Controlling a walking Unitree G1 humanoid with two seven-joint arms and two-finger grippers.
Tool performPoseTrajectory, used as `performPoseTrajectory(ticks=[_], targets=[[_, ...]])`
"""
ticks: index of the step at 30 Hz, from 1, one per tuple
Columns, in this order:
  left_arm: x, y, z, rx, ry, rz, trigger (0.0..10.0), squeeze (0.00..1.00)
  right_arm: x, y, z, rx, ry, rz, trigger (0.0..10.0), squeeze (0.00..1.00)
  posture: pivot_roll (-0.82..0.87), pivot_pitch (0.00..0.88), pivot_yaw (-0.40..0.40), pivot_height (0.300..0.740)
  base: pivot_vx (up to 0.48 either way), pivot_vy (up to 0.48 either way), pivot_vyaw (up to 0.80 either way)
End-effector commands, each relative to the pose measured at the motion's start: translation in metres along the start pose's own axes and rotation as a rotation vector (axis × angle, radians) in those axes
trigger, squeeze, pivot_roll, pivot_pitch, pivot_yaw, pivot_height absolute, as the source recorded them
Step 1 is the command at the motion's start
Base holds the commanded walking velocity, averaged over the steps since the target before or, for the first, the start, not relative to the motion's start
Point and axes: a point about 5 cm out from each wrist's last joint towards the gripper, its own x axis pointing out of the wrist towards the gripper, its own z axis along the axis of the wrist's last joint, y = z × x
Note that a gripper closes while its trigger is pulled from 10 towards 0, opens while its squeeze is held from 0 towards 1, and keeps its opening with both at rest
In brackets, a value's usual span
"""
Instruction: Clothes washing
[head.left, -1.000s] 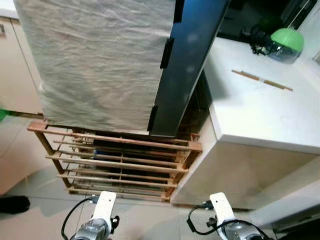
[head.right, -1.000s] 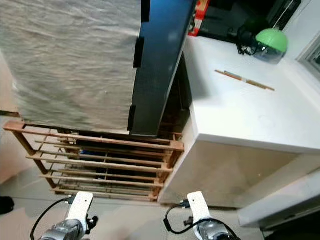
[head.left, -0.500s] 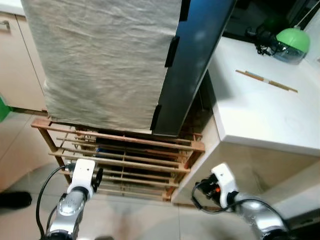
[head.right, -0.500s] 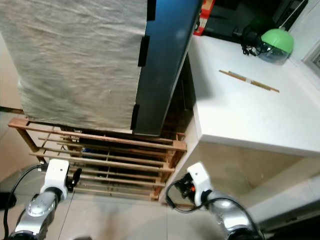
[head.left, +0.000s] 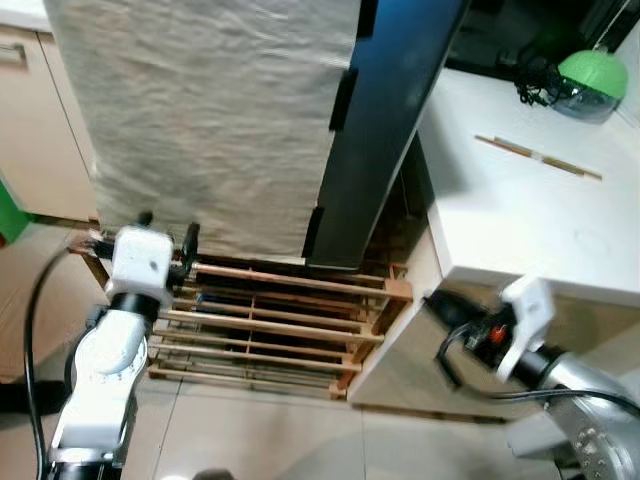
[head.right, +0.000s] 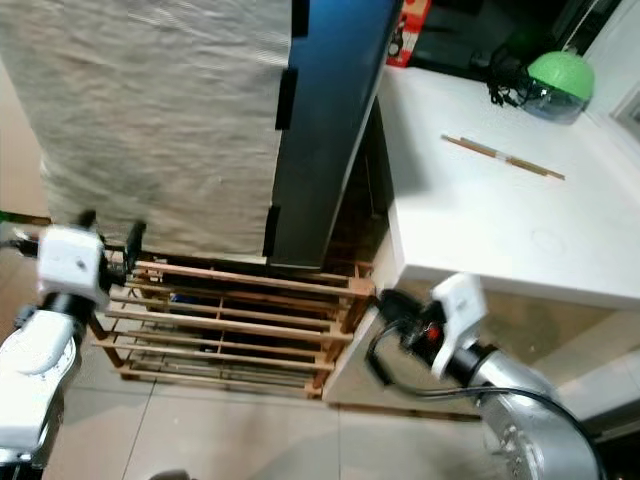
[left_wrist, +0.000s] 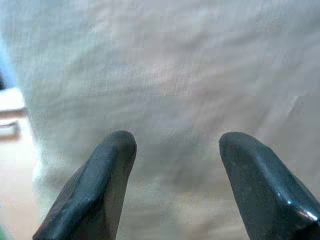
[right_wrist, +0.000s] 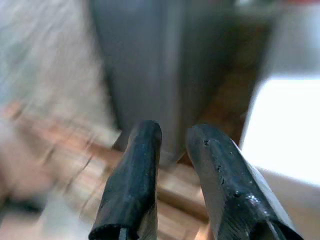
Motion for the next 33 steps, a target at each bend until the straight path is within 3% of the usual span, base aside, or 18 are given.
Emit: performPoseTrajectory(ticks=[1, 2, 4, 5, 6, 7, 8, 9, 14, 21, 22, 23, 24, 28, 31, 32, 33], targets=[[0.003, -0.010, 0.007, -0.041, 0.017, -0.024, 10.0, 0.00, -0.004, -0.012, 0.011, -0.007, -0.024, -0.120, 10.0, 0.00, 0.04, 0.000, -0.094, 0.740, 0.000, 0.000, 0.00], [0.005, -0.012, 0.009, -0.088, 0.039, 0.015, 10.0, 0.00, -0.004, -0.014, 0.016, 0.015, -0.043, -0.169, 10.0, 0.00, 0.03, 0.000, -0.078, 0.740, 0.000, 0.000, 0.00], [0.007, -0.025, 0.007, -0.295, 0.111, -0.012, 10.0, 0.00, -0.004, -0.017, 0.019, 0.044, -0.048, -0.279, 10.0, 0.00, 0.02, 0.000, -0.059, 0.740, 0.000, 0.000, 0.00], [0.006, -0.029, 0.000, -0.328, 0.168, 0.003, 10.0, 0.00, -0.006, -0.020, 0.016, 0.045, -0.019, -0.363, 10.0, 0.67, 0.01, 0.000, -0.045, 0.740, 0.000, 0.000, 0.00], [0.006, -0.029, 0.000, -0.328, 0.168, 0.003, 10.0, 0.00, -0.006, -0.020, 0.016, 0.045, -0.019, -0.363, 10.0, 0.67, 0.01, 0.000, -0.045, 0.740, 0.000, 0.000, 0.00], [0.001, -0.035, -0.020, -0.256, 0.273, -0.017, 10.0, 0.00, -0.012, -0.026, 0.011, 0.022, -0.005, -0.463, 10.0, 1.00, 0.00, 0.000, -0.040, 0.740, 0.000, 0.000, 0.00], [0.001, -0.035, -0.020, -0.256, 0.273, -0.017, 10.0, 0.00, -0.012, -0.026, 0.011, 0.022, -0.005, -0.463, 10.0, 1.00, 0.00, 0.000, -0.040, 0.740, 0.000, 0.000, 0.00], [0.000, -0.038, -0.028, -0.192, 0.315, -0.047, 10.0, 1.00, -0.016, -0.027, 0.008, -0.009, 0.017, -0.513, 10.0, 1.00, 0.00, 0.000, -0.040, 0.740, 0.000, 0.000, 0.00], [0.001, -0.039, -0.021, -0.185, 0.327, -0.090, 10.0, 1.00, -0.013, -0.020, 0.008, -0.029, 0.042, -0.528, 10.0, 1.00, -0.01, 0.000, -0.041, 0.740, 0.000, 0.000, 0.00], [-0.003, -0.043, -0.020, -0.219, 0.338, -0.093, 10.0, 1.00, -0.006, -0.005, 0.015, -0.006, -0.010, -0.529, 10.0, 0.99, -0.02, 0.000, -0.023, 0.740, 0.000, 0.000, -0.74], [-0.004, -0.045, -0.019, -0.218, 0.336, -0.099, 10.0, 1.00, -0.005, -0.002, 0.016, -0.004, -0.015, -0.522, 10.0, 0.64, -0.02, 0.000, -0.019, 0.740, 0.000, 0.000, -0.80], [-0.005, -0.046, -0.019, -0.217, 0.334, -0.104, 10.0, 1.00, -0.005, 0.000, 0.016, -0.002, -0.018, -0.516, 10.0, 0.64, -0.02, 0.000, -0.019, 0.740, 0.000, 0.000, -0.80], [-0.004, -0.049, -0.017, -0.228, 0.328, -0.120, 10.0, 1.00, -0.005, 0.001, 0.016, 0.005, -0.018, -0.511, 10.0, 0.00, -0.01, 0.000, -0.018, 0.740, 0.000, 0.000, -0.80], [0.001, -0.057, -0.010, -0.267, 0.301, -0.142, 10.0, 1.00, -0.002, 0.002, 0.018, -0.009, -0.016, -0.499, 10.0, 0.00, 0.00, 0.000, -0.027, 0.740, 0.000, 0.000, -0.80], [0.007, -0.056, -0.006, -0.252, 0.269, -0.077, 10.0, 1.00, 0.003, 0.002, 0.023, -0.019, -0.024, -0.484, 10.0, 0.00, 0.01, 0.000, -0.033, 0.740, 0.000, 0.000, -0.27], [0.008, -0.056, -0.006, -0.258, 0.257, -0.070, 10.0, 0.58, 0.004, 0.001, 0.024, -0.017, -0.028, -0.483, 10.0, 0.00, 0.01, 0.000, -0.035, 0.740, 0.000, 0.000, 0.00], [0.008, -0.055, -0.006, -0.241, 0.263, -0.071, 10.0, 0.00, 0.006, 0.000, 0.024, -0.007, -0.031, -0.494, 10.0, 0.00, 0.01, 0.000, -0.047, 0.740, 0.000, 0.000, 0.00]])
